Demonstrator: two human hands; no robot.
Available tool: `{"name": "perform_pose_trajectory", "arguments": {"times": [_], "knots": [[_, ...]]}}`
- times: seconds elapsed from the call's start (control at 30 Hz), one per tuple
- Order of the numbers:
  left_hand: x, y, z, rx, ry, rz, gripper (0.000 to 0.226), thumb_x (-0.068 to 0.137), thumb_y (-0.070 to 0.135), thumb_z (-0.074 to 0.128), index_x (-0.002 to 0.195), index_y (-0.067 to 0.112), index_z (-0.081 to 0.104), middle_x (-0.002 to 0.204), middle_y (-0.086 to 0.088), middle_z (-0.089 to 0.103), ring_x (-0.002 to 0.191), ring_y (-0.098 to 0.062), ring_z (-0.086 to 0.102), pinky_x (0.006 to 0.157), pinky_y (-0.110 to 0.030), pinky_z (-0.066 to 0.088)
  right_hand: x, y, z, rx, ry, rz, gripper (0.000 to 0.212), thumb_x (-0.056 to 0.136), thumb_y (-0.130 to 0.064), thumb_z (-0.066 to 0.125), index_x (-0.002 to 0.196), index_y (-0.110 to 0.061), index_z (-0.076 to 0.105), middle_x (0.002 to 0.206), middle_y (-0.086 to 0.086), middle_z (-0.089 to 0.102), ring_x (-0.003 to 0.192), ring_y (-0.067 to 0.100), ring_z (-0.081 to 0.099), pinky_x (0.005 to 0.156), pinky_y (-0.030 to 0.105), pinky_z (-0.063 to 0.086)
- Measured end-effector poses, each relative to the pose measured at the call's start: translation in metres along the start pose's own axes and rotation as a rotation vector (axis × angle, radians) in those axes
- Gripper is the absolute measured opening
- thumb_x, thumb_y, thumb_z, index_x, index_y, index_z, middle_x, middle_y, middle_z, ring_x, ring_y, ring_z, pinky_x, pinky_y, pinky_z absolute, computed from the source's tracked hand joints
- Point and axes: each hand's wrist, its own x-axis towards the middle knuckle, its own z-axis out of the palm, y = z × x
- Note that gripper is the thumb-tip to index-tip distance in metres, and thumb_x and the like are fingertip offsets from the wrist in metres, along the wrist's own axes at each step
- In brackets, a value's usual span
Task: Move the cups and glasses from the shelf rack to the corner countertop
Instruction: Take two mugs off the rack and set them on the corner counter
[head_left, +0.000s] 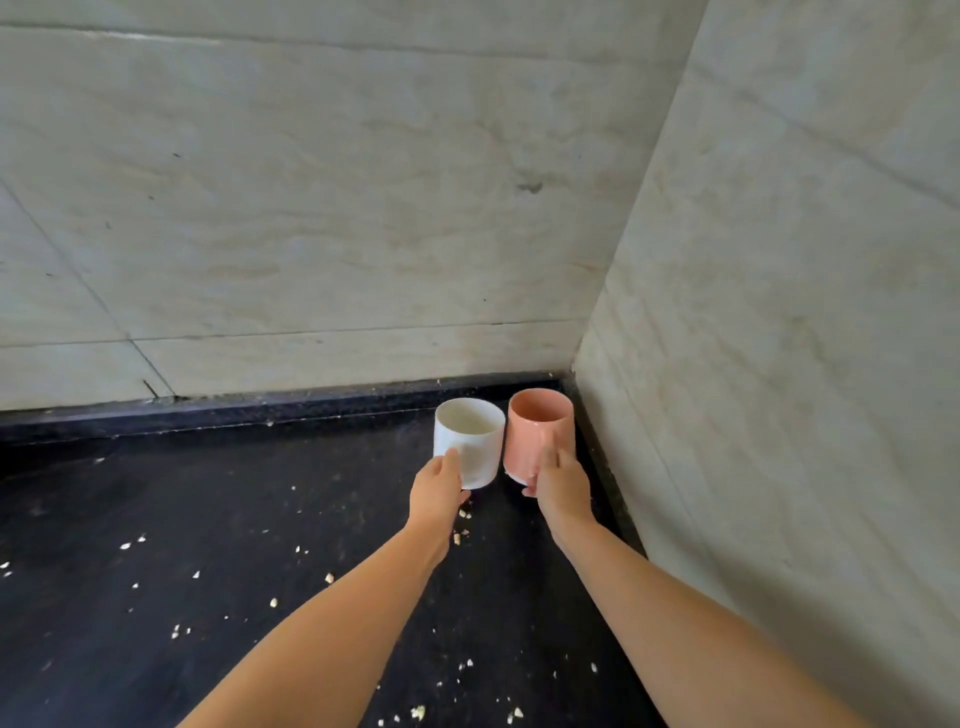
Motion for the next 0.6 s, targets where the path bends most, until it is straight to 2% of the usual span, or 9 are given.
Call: {"name": "perform_pose_trajectory", "arguments": {"times": [0.13,0.23,0.3,0.33,0.4,0.5,0.6], "knots": [[0.019,0.002,0.005,-0.012,0.022,-0.004,0.040,0.100,0.024,0.039,0.122,-0.003,0.057,0.127,-0.022,0.057,0.104,-0.022,0.057,0.099,-0.034,0.049,0.020,0.002,0.012,0.025,0.041,-0.022,0.054,0.102,-0.043,0.024,0.139,-0.010,0.045,0.122,0.016,0.060,0.095,0.027,0.067,0.046,0.010,0.039],[0.030,0.001,0.010,-0.020,0.015,-0.016,0.037,0.101,0.026,0.038,0.121,0.002,0.059,0.110,-0.010,0.060,0.102,-0.017,0.054,0.103,-0.035,0.047,0.033,0.004,0.017,0.060,0.040,-0.004,0.053,0.103,-0.043,0.024,0.134,-0.008,0.048,0.121,0.017,0.061,0.092,0.027,0.068,0.046,0.010,0.043],[0.037,-0.002,0.013,-0.019,0.019,-0.016,0.033,0.101,0.026,0.039,0.098,0.004,0.063,0.086,-0.003,0.054,0.094,-0.016,0.052,0.099,-0.033,0.047,0.039,0.005,0.019,0.099,0.024,0.000,0.052,0.103,-0.043,0.024,0.132,-0.009,0.049,0.118,0.016,0.062,0.087,0.025,0.068,0.059,0.017,0.048],[0.039,-0.002,0.014,-0.011,0.026,-0.016,0.032,0.100,0.026,0.040,0.081,0.009,0.059,0.077,0.000,0.049,0.089,-0.016,0.050,0.094,-0.031,0.047,0.040,0.005,0.020,0.127,0.014,0.004,0.051,0.102,-0.044,0.024,0.132,-0.010,0.048,0.118,0.016,0.062,0.086,0.024,0.068,0.066,0.021,0.051],[0.045,-0.005,0.016,-0.005,0.032,-0.024,0.034,0.100,0.029,0.040,0.069,0.014,0.046,0.071,0.000,0.044,0.080,-0.015,0.047,0.082,-0.027,0.045,0.046,0.007,0.024,0.192,0.001,0.038,0.052,0.102,-0.045,0.025,0.133,-0.010,0.047,0.117,0.015,0.063,0.084,0.022,0.068,0.080,0.028,0.053],[0.051,-0.012,0.016,0.054,0.018,-0.016,0.033,0.100,0.032,0.037,0.078,0.010,0.048,0.071,-0.002,0.043,0.069,-0.013,0.040,0.070,-0.028,0.038,0.053,0.010,0.030,0.275,-0.020,0.099,0.054,0.102,-0.044,0.027,0.133,-0.004,0.045,0.115,0.016,0.063,0.088,0.021,0.065,0.092,0.034,0.052],[0.058,-0.018,0.015,0.088,0.007,-0.020,0.030,0.100,0.031,0.036,0.094,0.009,0.055,0.083,-0.002,0.051,0.073,-0.012,0.044,0.078,-0.030,0.037,0.055,0.010,0.033,0.305,-0.033,0.130,0.052,0.103,-0.040,0.028,0.131,-0.002,0.047,0.122,0.019,0.061,0.092,0.020,0.062,0.097,0.037,0.052]]}}
